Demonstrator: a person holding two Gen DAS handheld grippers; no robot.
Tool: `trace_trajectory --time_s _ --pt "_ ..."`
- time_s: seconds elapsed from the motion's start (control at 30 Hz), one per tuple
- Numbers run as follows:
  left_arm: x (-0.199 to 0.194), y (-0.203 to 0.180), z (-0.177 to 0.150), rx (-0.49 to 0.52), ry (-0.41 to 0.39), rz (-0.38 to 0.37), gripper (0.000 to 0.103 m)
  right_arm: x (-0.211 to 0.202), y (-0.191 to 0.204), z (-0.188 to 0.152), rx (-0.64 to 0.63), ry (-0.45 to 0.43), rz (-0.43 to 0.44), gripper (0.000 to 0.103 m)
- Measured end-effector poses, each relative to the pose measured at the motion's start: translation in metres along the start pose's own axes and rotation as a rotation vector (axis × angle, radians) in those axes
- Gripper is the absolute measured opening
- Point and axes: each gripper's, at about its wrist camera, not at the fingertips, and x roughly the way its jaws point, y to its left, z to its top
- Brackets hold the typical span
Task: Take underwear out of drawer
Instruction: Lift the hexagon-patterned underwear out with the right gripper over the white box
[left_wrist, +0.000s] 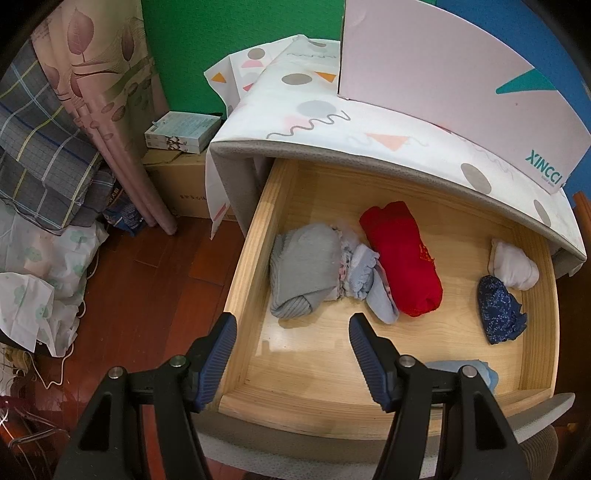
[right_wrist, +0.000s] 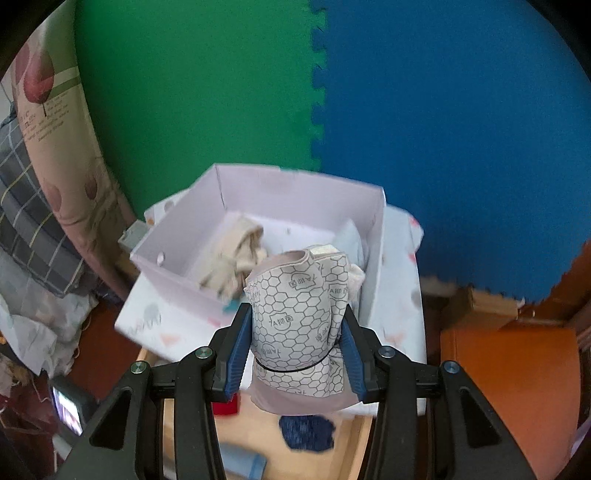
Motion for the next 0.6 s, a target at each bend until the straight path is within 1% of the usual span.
trace_trajectory --time_s 0.1,0.27,0.5,0.6 --pt "0.0 0.0 0.0 -0.002 0.0 -0.002 0.065 0.017 0.009 0.022 -0.017 0.002 -0.01 0.042" --pt "-0.001 0.0 0.0 -0.004 -0.009 -0.008 0.065 0.052 0.02 0.038 -0.031 0.044 -0.024 0.042" --pt "-0.002 0.003 0.0 -0.016 -0.014 -0.021 0.065 0.104 0.023 0.038 -0.021 0.131 -0.041 0.042" --pt "-0.002 0.006 0.001 -0.028 -0.015 -0.032 0.065 0.117 0.02 0.034 -0.006 0.157 -0.049 0.043"
